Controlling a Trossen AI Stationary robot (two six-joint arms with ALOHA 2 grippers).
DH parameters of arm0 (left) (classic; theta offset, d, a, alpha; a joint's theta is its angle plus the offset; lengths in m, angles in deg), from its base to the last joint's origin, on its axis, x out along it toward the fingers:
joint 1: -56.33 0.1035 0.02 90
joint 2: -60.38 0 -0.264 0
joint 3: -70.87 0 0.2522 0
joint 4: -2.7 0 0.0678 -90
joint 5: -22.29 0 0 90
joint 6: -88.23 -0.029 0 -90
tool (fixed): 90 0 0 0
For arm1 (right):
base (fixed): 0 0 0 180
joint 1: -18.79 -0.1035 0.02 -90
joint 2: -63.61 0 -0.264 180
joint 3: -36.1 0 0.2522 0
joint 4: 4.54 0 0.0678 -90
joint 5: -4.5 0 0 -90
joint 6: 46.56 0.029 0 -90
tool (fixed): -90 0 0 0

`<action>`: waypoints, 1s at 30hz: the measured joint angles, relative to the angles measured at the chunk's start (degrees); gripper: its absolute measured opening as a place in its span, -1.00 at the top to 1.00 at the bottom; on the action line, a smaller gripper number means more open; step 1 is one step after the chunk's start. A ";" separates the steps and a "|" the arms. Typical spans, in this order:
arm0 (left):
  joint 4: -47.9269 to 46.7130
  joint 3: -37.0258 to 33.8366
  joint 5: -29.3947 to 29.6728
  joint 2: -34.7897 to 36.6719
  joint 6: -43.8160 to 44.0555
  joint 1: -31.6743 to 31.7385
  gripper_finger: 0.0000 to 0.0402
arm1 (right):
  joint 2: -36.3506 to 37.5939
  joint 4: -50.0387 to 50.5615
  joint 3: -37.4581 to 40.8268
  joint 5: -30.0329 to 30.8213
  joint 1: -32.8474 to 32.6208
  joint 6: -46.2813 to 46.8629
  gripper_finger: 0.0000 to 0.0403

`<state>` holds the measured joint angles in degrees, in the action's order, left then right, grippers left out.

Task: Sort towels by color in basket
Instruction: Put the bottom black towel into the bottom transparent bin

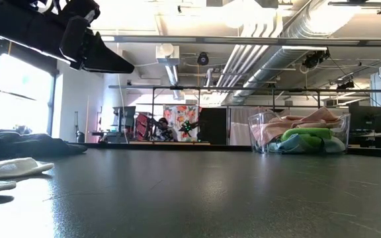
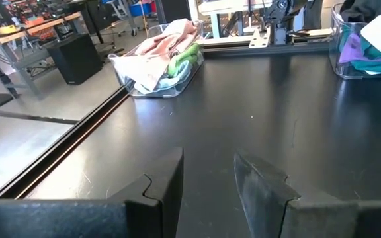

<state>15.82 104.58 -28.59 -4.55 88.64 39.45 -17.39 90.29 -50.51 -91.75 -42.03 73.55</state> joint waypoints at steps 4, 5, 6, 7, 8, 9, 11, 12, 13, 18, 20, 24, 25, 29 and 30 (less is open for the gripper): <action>0.00 0.00 0.00 0.00 0.00 0.00 0.38 | -0.01 -5.19 5.73 -3.36 0.29 -0.04 0.17; 0.02 0.01 0.00 0.00 0.00 0.00 0.38 | -0.01 -7.17 7.52 -3.46 0.47 -0.71 0.17; 0.02 0.00 0.00 0.00 0.00 0.00 0.38 | -0.01 -9.62 9.50 -3.40 0.75 -1.86 0.17; 0.00 0.00 0.00 0.00 0.00 0.00 0.38 | -0.01 -12.33 11.45 -3.36 1.15 -3.11 0.17; 0.00 0.00 0.00 0.00 0.00 0.00 0.38 | -0.01 -15.06 13.53 -3.39 1.64 -4.25 0.17; 0.04 0.02 0.00 0.00 0.00 0.00 0.38 | -0.01 -17.89 15.68 -3.39 2.19 -5.51 0.17; 0.02 0.00 0.00 0.00 0.00 0.00 0.38 | -0.01 -23.17 19.92 -3.51 3.39 -8.37 0.17; 0.02 0.00 0.00 0.00 0.00 0.00 0.38 | -0.01 -25.78 22.09 -3.68 3.97 -9.78 0.17; 0.03 0.00 0.00 0.00 0.00 0.00 0.38 | 0.01 -27.91 23.87 -3.92 4.43 -10.99 0.17; 0.02 0.00 0.00 0.00 0.00 0.00 0.38 | 0.25 -32.98 29.21 -5.59 5.33 -13.61 0.17; 0.02 0.00 0.02 0.00 0.00 0.00 0.38 | 0.17 -32.09 28.57 -5.56 5.29 -14.34 0.17; 0.03 0.00 0.02 0.00 0.00 0.00 0.38 | -0.18 -25.19 23.23 -2.86 5.26 -15.60 0.17; 0.07 0.00 0.02 0.00 0.00 0.00 0.38 | -0.16 -22.73 21.25 -1.69 5.27 -15.60 0.17; 0.05 0.00 0.02 0.00 -0.02 0.00 0.38 | -0.15 -13.42 13.20 1.46 5.29 -15.03 0.17; 0.04 0.00 0.02 0.00 -0.02 0.00 0.38 | -0.14 -11.77 11.37 1.94 5.31 -14.69 0.17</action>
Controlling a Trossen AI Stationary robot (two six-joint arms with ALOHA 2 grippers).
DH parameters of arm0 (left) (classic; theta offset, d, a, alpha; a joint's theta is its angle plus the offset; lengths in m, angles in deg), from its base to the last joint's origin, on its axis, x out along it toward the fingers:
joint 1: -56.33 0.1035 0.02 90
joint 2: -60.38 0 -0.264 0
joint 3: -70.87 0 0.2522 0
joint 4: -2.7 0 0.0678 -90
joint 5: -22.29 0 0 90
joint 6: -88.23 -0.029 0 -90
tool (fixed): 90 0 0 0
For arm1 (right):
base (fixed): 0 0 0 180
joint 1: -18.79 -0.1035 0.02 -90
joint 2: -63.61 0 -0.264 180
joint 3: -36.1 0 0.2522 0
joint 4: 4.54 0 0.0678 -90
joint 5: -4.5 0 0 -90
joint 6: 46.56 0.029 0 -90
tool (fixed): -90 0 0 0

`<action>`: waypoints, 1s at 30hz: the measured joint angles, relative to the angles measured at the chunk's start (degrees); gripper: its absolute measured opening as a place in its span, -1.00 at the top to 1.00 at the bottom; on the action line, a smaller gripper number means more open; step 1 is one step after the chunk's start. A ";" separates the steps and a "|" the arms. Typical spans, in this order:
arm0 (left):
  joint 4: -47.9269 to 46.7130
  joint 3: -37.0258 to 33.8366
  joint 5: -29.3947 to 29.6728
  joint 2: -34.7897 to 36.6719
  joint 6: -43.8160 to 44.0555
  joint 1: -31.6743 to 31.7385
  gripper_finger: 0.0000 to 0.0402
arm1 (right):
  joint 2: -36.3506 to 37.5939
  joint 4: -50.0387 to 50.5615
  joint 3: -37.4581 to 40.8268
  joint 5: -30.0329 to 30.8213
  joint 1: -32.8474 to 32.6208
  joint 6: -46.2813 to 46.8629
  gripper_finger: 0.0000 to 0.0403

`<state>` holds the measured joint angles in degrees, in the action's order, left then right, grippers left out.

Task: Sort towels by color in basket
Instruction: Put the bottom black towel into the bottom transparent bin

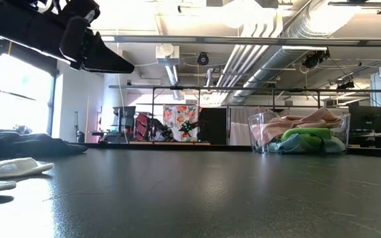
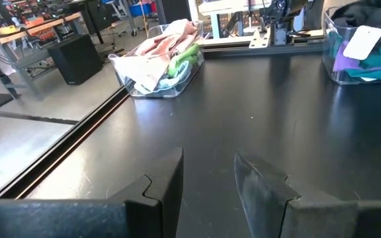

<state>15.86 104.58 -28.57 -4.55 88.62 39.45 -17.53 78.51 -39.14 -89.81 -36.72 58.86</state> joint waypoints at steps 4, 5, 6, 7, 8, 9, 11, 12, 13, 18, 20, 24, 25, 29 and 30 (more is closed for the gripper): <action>-0.02 0.00 0.00 0.00 -0.03 0.00 0.38 | 0.02 5.68 -6.01 1.11 -0.02 2.32 0.17; -0.02 0.00 0.00 0.00 -0.03 0.00 0.38 | 0.02 6.88 -6.92 2.15 -0.02 2.49 0.17; -0.02 0.00 0.00 0.00 0.00 0.00 0.38 | 0.04 7.75 -7.39 4.05 -0.03 2.57 0.17; -0.04 0.00 0.00 0.00 0.00 0.00 0.38 | 0.04 8.01 -7.63 6.41 -0.02 2.37 0.17; -0.04 0.00 0.00 0.00 0.00 0.00 0.38 | 0.04 7.78 -7.68 9.22 -0.02 1.82 0.17; -0.04 0.00 0.00 0.00 0.00 -0.01 0.38 | 0.04 7.51 -7.47 12.50 -0.02 1.25 0.17; -0.04 0.00 0.00 0.00 0.00 0.00 0.38 | 0.09 7.21 -5.88 19.92 -0.02 1.08 0.17; -0.05 0.00 0.00 0.00 -0.01 0.00 0.38 | -0.01 6.95 -4.77 23.43 -0.02 1.50 0.17; -0.03 0.00 0.00 0.00 0.00 0.00 0.38 | -0.16 6.56 -3.49 26.36 -0.02 2.02 0.17; -0.08 0.00 0.00 0.00 0.00 -0.02 0.38 | -1.09 -2.61 5.24 29.25 0.51 2.28 0.17; -0.09 0.00 0.00 0.00 -0.03 -0.01 0.38 | -1.59 -8.18 9.17 29.07 0.51 2.13 0.17; -0.06 0.00 0.02 0.00 -0.03 -0.01 0.38 | -2.59 -14.71 14.54 29.28 0.51 2.57 0.17; -0.04 0.00 0.01 0.00 0.00 -0.01 0.38 | -2.67 -15.15 14.91 29.28 0.51 2.50 0.17; -0.07 0.00 0.02 0.00 0.00 0.00 0.38 | -2.66 -10.38 12.02 28.93 0.51 1.67 0.17; -0.02 0.00 0.02 0.00 0.00 0.00 0.38 | -2.64 -7.93 10.23 28.37 0.51 1.69 0.17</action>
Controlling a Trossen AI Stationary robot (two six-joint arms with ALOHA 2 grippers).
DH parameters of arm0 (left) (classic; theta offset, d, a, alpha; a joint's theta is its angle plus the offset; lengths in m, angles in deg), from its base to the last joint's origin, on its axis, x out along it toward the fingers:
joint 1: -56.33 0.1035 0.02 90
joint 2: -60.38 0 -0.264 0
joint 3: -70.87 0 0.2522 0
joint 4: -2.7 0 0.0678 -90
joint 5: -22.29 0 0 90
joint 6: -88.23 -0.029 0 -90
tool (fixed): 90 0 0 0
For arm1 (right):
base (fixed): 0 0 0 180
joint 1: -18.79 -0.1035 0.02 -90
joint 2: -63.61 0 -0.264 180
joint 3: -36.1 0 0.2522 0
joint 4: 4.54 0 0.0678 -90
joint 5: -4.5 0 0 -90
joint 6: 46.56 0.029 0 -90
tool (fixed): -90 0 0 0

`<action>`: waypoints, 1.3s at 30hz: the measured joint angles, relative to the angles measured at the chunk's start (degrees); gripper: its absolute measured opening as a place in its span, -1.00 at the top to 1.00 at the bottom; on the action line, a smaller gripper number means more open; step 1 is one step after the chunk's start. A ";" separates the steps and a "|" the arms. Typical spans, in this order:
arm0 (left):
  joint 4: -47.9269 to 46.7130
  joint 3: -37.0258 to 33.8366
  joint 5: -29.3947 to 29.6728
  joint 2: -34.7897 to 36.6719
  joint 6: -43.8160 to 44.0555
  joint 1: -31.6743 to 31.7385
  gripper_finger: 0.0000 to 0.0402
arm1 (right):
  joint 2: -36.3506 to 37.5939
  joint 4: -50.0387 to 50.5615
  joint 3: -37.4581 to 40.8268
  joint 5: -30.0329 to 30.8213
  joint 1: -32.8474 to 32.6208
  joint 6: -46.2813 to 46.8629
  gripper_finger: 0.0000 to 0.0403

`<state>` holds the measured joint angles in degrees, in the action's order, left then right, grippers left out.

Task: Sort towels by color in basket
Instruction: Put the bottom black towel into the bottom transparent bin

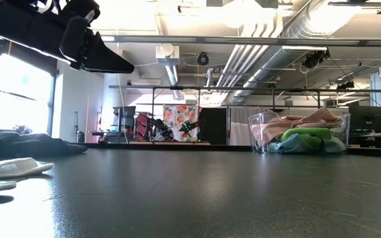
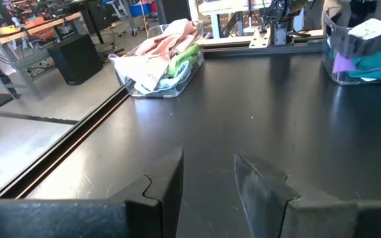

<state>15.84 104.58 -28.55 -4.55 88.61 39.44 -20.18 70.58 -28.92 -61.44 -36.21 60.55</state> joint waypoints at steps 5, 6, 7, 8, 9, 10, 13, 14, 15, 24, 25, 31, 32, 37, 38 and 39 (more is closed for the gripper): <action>-0.03 0.00 0.00 0.00 0.00 -0.01 0.38 | 0.09 12.28 -10.78 -0.78 -0.43 -0.84 0.17; -0.03 0.00 0.00 0.00 0.00 -0.01 0.38 | 0.09 13.81 -12.91 -0.77 -0.62 -1.18 0.17; -0.01 0.00 0.00 0.00 0.00 -0.02 0.38 | 0.09 14.74 -15.06 -1.04 -0.82 -1.62 0.17; -0.03 0.00 0.00 0.00 0.02 -0.02 0.38 | 0.11 15.06 -16.97 -1.97 -0.99 -1.63 0.17; -0.05 0.00 0.00 0.00 0.02 -0.01 0.38 | 0.11 15.12 -18.73 -3.85 -1.21 -0.99 0.17; -0.03 0.00 0.00 0.00 0.00 0.00 0.38 | 0.11 15.00 -20.20 -6.38 -1.39 0.70 0.17; -0.05 0.00 0.00 0.00 0.02 0.00 0.38 | 0.13 14.13 -22.42 -11.67 -2.06 7.64 0.17; -0.03 0.00 -0.02 0.00 0.02 0.00 0.38 | 0.13 13.84 -22.46 -12.48 -2.28 9.39 0.17; -0.03 0.00 0.00 0.00 0.02 -0.01 0.38 | 0.14 13.22 -22.07 -13.17 -2.43 10.55 0.17; -0.05 0.00 0.00 0.00 0.02 0.00 0.38 | 0.15 -1.51 -7.38 -26.02 -2.53 12.87 0.17; -0.06 0.00 0.00 0.00 0.02 0.00 0.38 | 0.15 -4.11 -5.65 -26.18 -2.53 12.53 0.17; -0.05 0.00 0.00 0.00 0.02 -0.01 0.38 | 0.15 -7.62 -2.96 -26.22 -2.13 10.76 0.17; -0.05 0.00 0.00 0.00 0.02 0.00 0.38 | 0.15 -6.47 -3.80 -26.18 -2.12 10.23 0.17; -0.05 0.00 0.00 0.00 0.04 0.00 0.38 | 0.13 2.54 -11.18 -26.04 -2.15 9.87 0.17; -0.04 0.00 0.00 0.00 0.03 0.00 0.38 | 0.13 4.86 -12.93 -26.05 -2.16 9.96 0.17; -0.03 0.00 0.00 0.00 0.03 0.00 0.38 | 0.13 7.76 -14.76 -26.13 -2.16 10.43 0.17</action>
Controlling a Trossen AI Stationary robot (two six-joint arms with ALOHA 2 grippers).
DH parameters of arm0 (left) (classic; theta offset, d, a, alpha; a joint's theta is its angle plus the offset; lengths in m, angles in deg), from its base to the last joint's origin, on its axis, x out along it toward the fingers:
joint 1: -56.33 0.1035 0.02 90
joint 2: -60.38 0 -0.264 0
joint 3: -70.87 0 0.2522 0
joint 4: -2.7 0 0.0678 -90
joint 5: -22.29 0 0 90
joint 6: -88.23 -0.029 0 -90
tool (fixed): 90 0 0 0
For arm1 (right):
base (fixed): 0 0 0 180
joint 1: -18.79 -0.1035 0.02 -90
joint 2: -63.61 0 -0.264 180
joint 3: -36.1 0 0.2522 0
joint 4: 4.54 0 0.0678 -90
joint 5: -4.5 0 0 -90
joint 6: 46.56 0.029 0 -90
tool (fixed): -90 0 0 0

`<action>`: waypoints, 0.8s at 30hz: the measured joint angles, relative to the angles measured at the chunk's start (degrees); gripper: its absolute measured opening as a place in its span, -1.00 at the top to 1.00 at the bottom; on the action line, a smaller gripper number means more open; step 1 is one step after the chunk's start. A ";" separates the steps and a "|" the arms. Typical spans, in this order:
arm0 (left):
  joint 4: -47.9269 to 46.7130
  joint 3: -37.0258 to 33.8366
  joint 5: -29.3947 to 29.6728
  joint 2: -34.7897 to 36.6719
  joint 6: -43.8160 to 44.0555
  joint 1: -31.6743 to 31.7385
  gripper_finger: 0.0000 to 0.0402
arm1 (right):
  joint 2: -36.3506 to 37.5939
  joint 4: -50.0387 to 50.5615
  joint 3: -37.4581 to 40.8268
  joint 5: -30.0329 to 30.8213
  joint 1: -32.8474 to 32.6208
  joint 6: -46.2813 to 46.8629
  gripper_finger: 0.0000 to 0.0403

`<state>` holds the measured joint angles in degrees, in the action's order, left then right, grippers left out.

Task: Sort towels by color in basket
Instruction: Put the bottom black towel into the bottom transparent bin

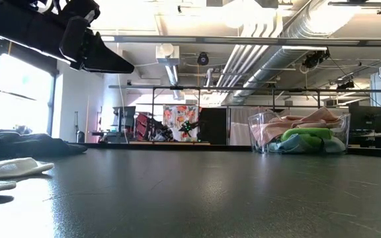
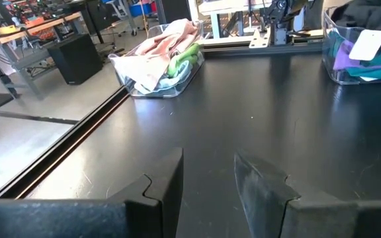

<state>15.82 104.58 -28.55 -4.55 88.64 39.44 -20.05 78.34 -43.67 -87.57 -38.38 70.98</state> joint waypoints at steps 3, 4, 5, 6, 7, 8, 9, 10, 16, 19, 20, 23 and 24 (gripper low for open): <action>0.00 0.00 0.00 0.00 0.02 -0.01 0.38 | 0.00 9.24 -4.77 -1.05 0.04 0.80 0.17; 0.00 0.00 0.00 0.00 0.02 0.01 0.38 | 0.00 12.55 -5.99 -1.60 0.18 0.88 0.17; 0.01 0.00 0.00 0.00 0.01 0.00 0.38 | 0.00 15.54 -7.02 -2.73 0.38 0.91 0.17; 0.00 0.00 0.00 0.00 0.01 0.00 0.38 | 0.00 18.75 -7.79 -4.20 0.61 0.77 0.18; 0.00 0.00 0.00 0.00 0.02 0.01 0.38 | 0.00 21.14 -8.19 -5.87 0.89 0.41 0.19; 0.00 0.00 0.00 0.00 0.00 -0.02 0.38 | 0.07 21.74 -8.13 -7.81 1.13 -0.72 0.21; 0.00 0.00 0.00 0.00 0.00 0.01 0.38 | 0.27 20.93 -7.62 -9.64 1.43 -2.49 0.23; -0.02 0.00 0.00 -0.02 0.02 0.01 0.38 | 0.36 20.20 -6.83 -11.09 1.65 -4.23 0.27; 0.02 0.00 0.00 -0.02 -0.01 0.01 0.38 | -0.31 17.34 -0.70 -18.02 2.05 -10.71 0.59; 0.02 0.00 0.00 -0.02 -0.02 0.01 0.38 | -0.61 14.08 1.07 -15.53 2.27 -13.06 0.77; 0.02 0.00 0.00 -0.02 -0.01 0.01 0.38 | -0.68 12.85 1.31 -14.13 2.52 -13.50 0.83; 0.04 0.00 0.00 -0.02 -0.01 0.01 0.38 | -0.72 10.06 1.20 -8.70 3.19 -14.03 0.96; 0.02 0.00 0.00 -0.02 -0.01 0.01 0.38 | -0.72 9.61 1.20 -7.72 3.48 -14.10 0.98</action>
<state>15.84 104.58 -28.55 -4.57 88.64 39.45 -20.77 87.95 -42.47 -95.29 -34.90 56.88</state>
